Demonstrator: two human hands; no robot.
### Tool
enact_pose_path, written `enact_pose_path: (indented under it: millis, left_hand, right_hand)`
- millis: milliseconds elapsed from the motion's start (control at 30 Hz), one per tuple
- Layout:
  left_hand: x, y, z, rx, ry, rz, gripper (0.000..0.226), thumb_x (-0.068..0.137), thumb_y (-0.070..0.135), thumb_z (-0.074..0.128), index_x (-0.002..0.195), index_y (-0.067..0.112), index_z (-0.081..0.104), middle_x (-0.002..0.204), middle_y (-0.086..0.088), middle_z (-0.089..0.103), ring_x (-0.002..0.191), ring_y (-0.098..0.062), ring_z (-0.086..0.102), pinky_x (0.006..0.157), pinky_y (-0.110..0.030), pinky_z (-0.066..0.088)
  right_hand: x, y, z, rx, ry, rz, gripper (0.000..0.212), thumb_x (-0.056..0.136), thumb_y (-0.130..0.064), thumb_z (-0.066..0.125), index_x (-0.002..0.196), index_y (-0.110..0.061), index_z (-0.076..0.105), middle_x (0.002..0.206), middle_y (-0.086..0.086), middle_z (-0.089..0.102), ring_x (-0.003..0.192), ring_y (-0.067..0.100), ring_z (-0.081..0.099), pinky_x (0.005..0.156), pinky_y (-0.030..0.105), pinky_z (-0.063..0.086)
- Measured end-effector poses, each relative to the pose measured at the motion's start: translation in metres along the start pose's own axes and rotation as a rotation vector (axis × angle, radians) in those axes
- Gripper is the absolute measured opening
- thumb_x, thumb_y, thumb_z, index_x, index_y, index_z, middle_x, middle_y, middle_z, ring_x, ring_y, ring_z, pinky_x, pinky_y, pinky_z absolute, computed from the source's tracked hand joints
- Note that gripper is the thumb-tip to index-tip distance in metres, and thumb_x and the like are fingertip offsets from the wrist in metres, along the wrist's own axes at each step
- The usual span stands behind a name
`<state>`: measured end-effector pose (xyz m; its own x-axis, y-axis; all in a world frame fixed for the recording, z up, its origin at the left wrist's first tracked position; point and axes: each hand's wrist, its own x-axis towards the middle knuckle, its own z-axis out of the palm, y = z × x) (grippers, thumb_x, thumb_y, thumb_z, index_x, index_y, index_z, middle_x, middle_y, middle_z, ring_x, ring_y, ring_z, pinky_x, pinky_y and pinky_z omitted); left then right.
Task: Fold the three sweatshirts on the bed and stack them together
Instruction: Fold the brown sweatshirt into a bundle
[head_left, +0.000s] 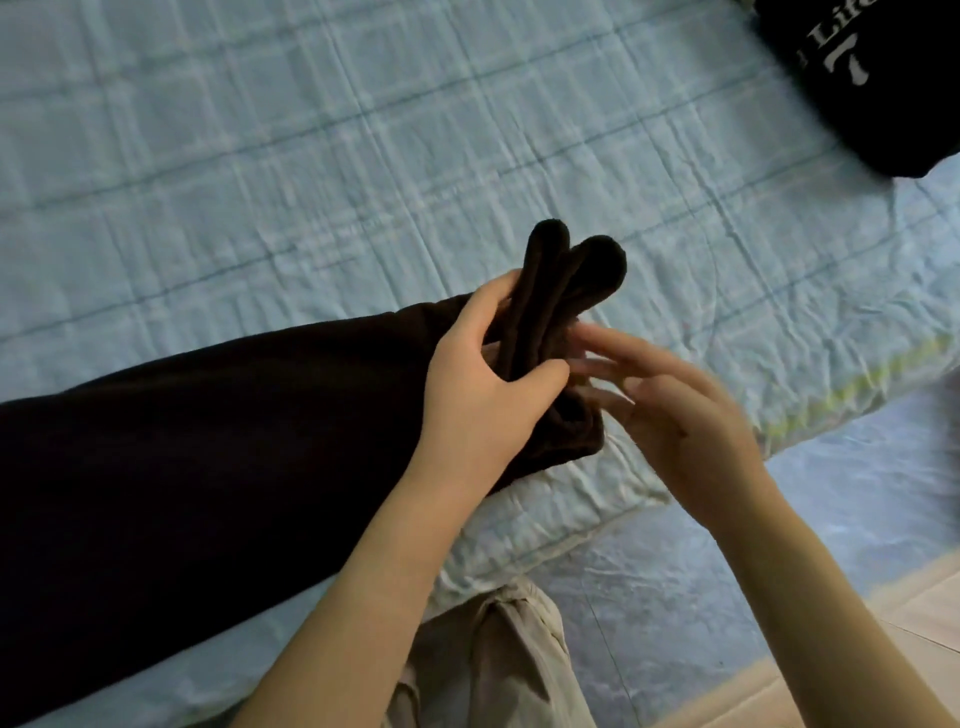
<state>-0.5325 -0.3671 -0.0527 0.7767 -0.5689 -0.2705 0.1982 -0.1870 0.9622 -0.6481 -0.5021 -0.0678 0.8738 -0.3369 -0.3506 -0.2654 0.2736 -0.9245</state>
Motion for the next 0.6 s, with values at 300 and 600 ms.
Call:
enact_pose_path:
  millis: [300,600]
  left_hand:
    - [-0.032,-0.015,-0.079,-0.299,0.018,0.026,0.062,0.077,-0.001,0.072,0.133,0.023,0.058,0.118,0.003,0.070,0.113,-0.013,0.065,0.089,-0.023,0.054]
    - [-0.108,-0.017,-0.248,-0.369,0.136,0.060,0.066,0.080,-0.008,0.060,0.139,0.021,0.053,0.130,0.000,0.065,0.125,-0.017,0.058,0.100,-0.027,0.049]
  right_hand:
    - [0.014,0.015,0.097,-0.613,0.097,-0.196,0.070,0.096,-0.052,0.049,0.157,-0.045,0.015,0.163,-0.021,0.020,0.151,0.005,0.016,0.121,0.051,0.023]
    - [0.015,-0.007,0.243,-1.137,-0.194,-0.377,0.066,0.094,-0.068,0.035,0.153,-0.057,0.008,0.162,-0.030,0.011,0.153,0.013,0.002,0.121,0.057,0.014]
